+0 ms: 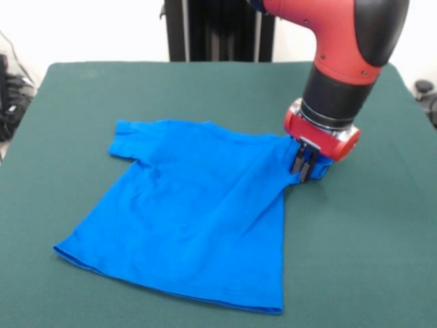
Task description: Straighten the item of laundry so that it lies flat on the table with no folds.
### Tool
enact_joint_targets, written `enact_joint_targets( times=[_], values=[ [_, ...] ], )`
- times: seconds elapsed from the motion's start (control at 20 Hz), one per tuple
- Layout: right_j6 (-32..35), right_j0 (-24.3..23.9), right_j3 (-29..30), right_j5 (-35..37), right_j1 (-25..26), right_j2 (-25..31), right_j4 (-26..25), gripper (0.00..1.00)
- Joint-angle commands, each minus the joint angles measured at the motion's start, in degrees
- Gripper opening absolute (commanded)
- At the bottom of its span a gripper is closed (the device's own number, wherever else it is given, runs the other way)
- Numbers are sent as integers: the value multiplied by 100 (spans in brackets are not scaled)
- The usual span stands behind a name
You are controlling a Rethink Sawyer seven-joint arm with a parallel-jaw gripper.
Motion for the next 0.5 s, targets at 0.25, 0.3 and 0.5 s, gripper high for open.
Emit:
enact_joint_targets(
  times=[0.25, 0.3, 0.5],
  values=[
    [2282, 480, -1048, 655, 142, 418, 321, 0],
    [2332, 513, -1105, 720, 164, 331, 293, 0],
    [2448, 551, -1225, 1053, 126, 150, 158, 0]
  ],
)
